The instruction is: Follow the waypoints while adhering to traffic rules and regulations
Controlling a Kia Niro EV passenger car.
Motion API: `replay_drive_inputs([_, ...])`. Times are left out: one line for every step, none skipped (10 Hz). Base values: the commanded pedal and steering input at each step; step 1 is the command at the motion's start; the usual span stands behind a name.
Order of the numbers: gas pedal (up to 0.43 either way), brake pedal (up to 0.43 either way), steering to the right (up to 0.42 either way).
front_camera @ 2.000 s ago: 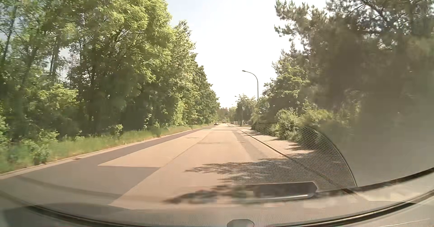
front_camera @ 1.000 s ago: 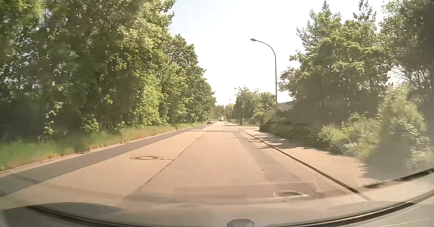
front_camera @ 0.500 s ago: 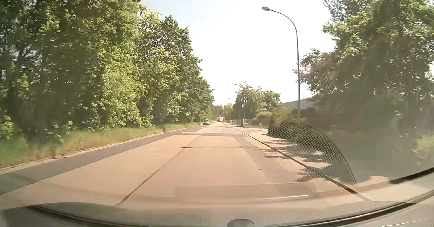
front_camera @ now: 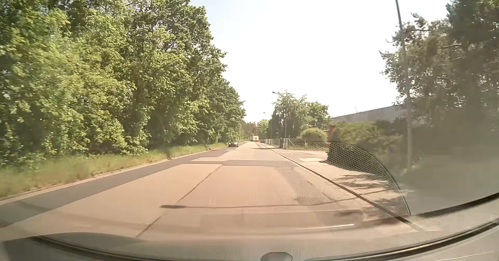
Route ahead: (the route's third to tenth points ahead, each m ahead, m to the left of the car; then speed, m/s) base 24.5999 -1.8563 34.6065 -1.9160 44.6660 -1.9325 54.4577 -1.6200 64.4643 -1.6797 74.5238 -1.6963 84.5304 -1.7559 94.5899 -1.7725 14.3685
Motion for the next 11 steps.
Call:
replay_drive_inputs([0.130,0.000,0.001])
replay_drive_inputs([0.130,0.000,0.001])
replay_drive_inputs([0.130,0.000,0.001])
replay_drive_inputs([0.130,0.000,0.001])
replay_drive_inputs([0.130,0.000,0.001])
replay_drive_inputs([0.130,0.000,0.001])
replay_drive_inputs([0.130,0.000,0.000])
replay_drive_inputs([0.130,0.000,0.000])
replay_drive_inputs([0.130,0.000,0.000])
replay_drive_inputs([0.130,0.000,0.000])
replay_drive_inputs([0.130,0.000,0.000])
